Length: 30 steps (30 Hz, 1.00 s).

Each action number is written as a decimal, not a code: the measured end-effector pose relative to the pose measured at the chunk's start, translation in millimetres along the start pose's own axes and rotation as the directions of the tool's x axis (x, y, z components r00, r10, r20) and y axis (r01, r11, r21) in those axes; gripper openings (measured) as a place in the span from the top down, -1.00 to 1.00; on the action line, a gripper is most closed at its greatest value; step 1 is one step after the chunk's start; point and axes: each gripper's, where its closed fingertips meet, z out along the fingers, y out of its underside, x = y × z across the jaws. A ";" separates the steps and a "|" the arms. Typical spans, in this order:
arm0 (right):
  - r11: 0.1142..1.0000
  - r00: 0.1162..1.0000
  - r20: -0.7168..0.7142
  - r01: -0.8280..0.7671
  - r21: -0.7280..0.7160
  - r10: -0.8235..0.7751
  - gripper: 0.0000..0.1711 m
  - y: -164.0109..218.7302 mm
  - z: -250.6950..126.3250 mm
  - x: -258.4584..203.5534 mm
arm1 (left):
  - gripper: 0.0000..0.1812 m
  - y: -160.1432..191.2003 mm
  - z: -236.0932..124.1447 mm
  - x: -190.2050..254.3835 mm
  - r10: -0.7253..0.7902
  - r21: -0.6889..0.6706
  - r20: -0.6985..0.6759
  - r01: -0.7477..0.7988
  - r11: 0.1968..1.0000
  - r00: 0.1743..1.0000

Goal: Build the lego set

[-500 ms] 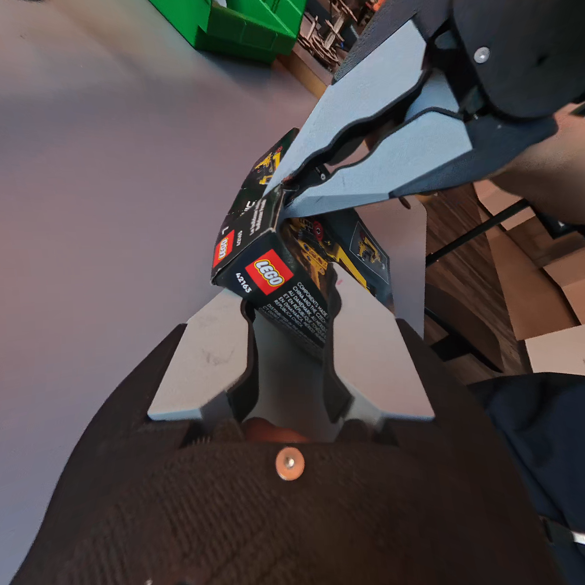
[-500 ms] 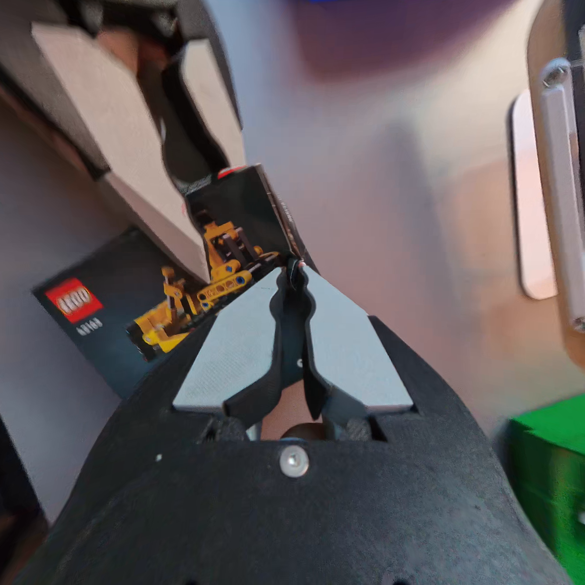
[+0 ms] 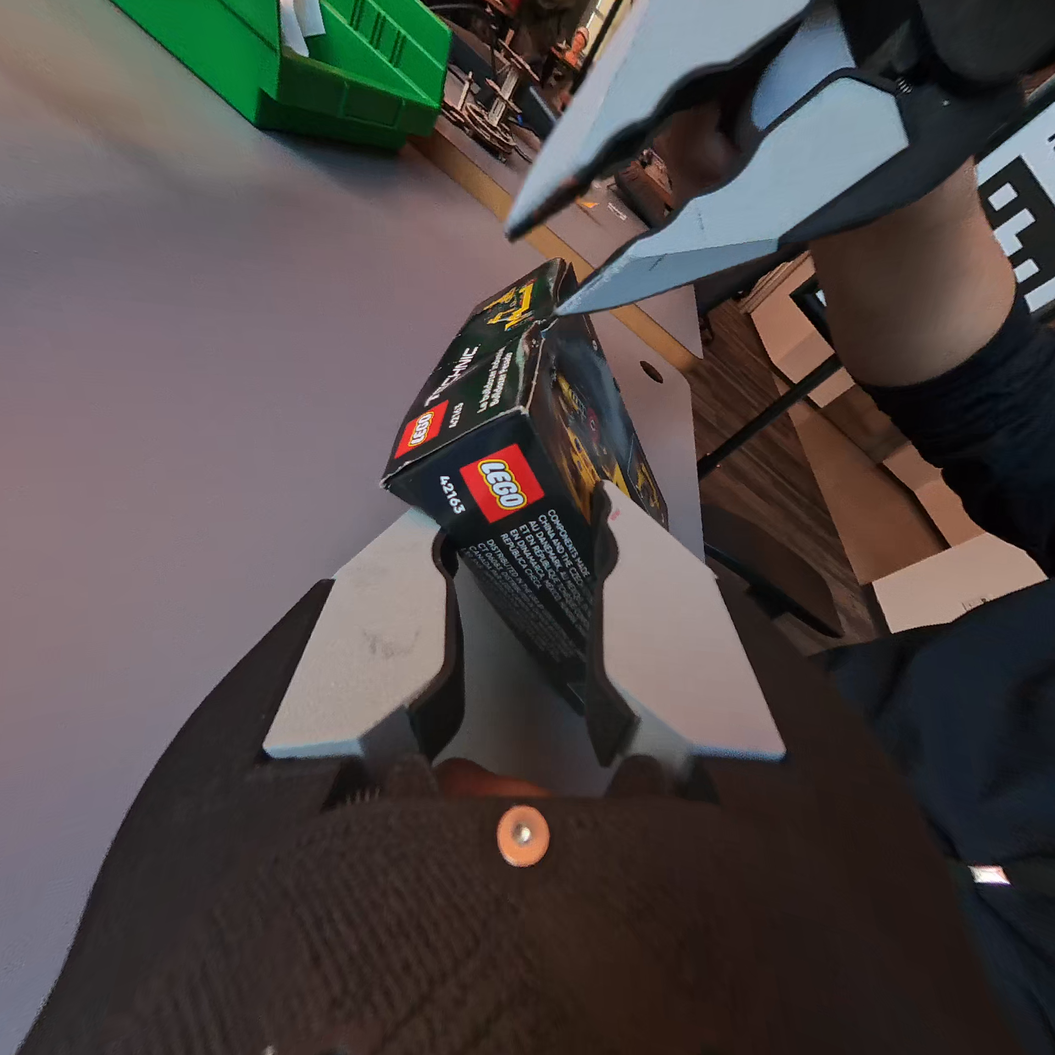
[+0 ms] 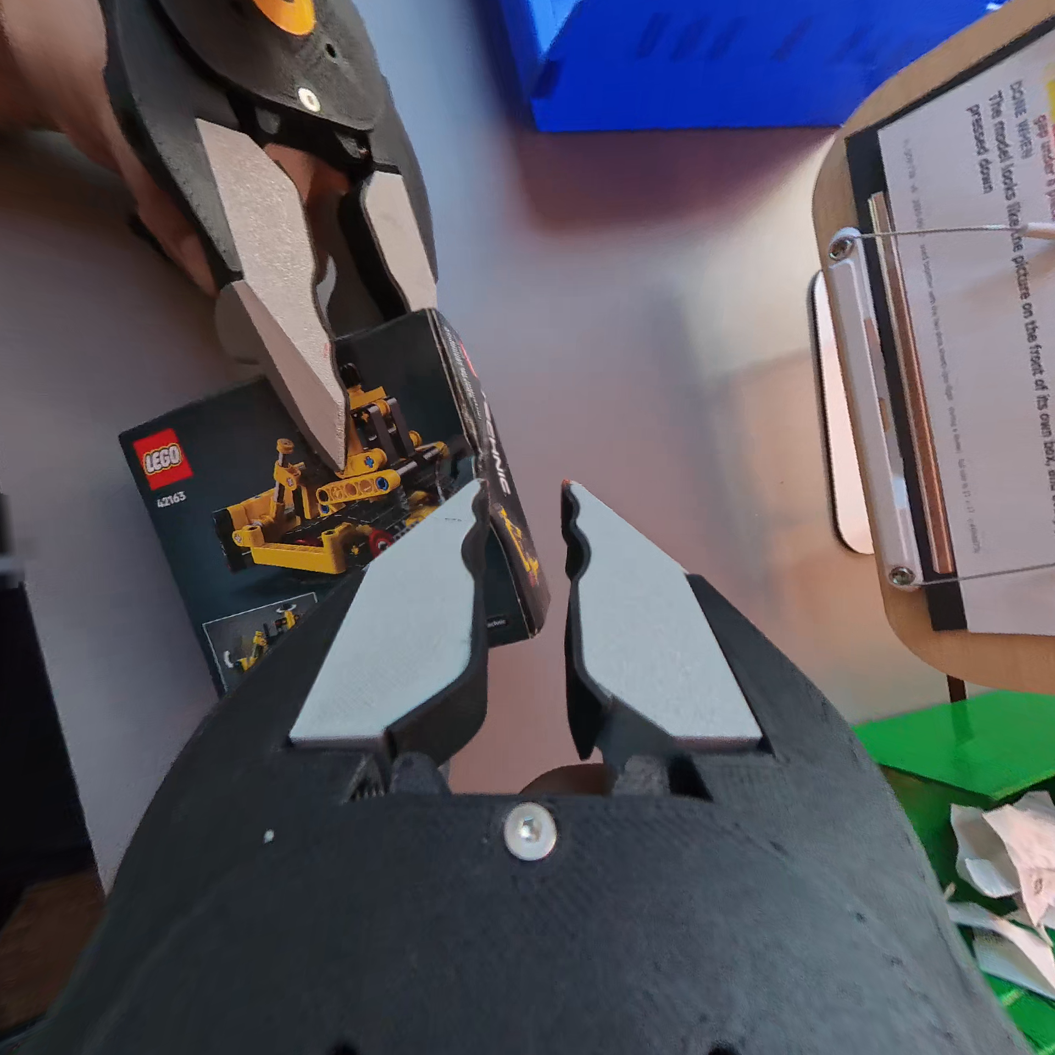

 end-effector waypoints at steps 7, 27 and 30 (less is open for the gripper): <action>0.995 0.982 0.190 -0.005 -0.095 0.023 0.74 5.7 1.7 -15.8 | 0.51 1.2 0.4 8.4 0.035 -0.005 -0.039 -0.035 0.999 0.999; 0.983 0.996 0.087 0.042 -0.179 -0.027 0.97 41.9 56.4 -25.1 | 0.55 27.9 15.9 -13.8 -0.090 -0.205 0.073 0.103 0.973 0.993; 0.982 0.997 0.059 -0.030 -0.186 0.042 0.98 45.5 64.6 -21.4 | 0.54 30.3 18.2 -19.1 -0.140 -0.224 0.094 0.158 0.962 0.986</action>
